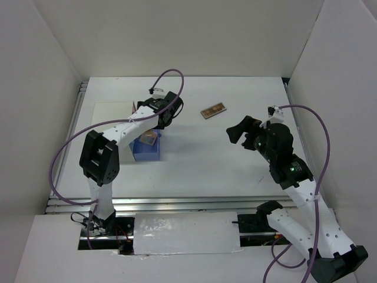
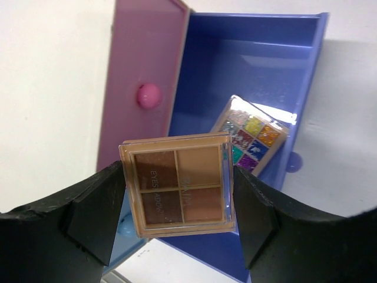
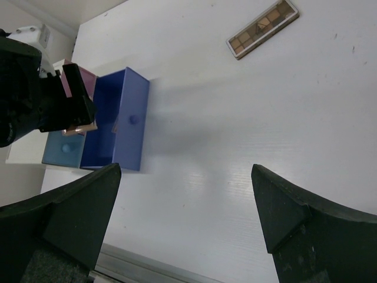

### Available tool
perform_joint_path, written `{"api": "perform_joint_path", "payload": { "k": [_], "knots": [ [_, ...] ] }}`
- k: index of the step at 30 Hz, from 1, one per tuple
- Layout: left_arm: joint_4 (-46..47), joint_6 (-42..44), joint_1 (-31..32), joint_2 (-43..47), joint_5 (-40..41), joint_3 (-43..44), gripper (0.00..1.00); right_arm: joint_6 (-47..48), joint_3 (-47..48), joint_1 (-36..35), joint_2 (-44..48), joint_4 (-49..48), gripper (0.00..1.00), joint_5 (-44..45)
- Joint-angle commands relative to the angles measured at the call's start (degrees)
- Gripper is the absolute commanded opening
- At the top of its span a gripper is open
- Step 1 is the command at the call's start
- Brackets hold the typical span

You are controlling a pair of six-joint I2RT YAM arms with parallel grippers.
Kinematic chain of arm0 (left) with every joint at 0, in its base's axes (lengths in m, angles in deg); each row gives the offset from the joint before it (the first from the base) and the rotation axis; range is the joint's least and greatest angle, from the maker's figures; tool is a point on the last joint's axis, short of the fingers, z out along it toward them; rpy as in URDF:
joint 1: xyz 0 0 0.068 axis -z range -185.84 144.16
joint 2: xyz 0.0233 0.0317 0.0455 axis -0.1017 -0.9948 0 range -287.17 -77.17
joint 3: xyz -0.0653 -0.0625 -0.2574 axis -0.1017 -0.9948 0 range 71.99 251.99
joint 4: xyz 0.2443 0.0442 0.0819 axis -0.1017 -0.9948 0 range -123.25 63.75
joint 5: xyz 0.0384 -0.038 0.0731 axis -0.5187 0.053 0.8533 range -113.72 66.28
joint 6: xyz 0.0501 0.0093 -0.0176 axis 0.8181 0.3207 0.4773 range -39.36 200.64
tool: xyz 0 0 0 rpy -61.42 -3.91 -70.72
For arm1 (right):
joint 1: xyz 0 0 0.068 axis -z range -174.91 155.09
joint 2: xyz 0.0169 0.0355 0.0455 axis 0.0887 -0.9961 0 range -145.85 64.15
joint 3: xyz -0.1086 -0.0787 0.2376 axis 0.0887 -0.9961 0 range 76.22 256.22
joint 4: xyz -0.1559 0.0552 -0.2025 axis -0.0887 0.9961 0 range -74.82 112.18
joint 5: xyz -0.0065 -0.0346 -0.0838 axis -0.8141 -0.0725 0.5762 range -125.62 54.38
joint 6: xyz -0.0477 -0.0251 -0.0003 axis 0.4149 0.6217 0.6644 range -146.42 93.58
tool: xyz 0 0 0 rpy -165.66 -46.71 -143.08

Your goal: Organize the makeup

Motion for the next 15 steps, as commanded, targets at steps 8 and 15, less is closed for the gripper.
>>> {"api": "perform_joint_path", "payload": {
  "k": [8,15],
  "knots": [
    [-0.38,0.61,-1.14,3.59,-0.51,-1.72,0.99,-0.51,-0.09,0.35,-4.62,-6.73,1.0,-2.99],
    [1.38,1.68,-1.05,9.48,-7.99,-2.34,0.99,-2.35,4.22,0.26,-20.05,-9.98,1.0,2.87]
  ]
}}
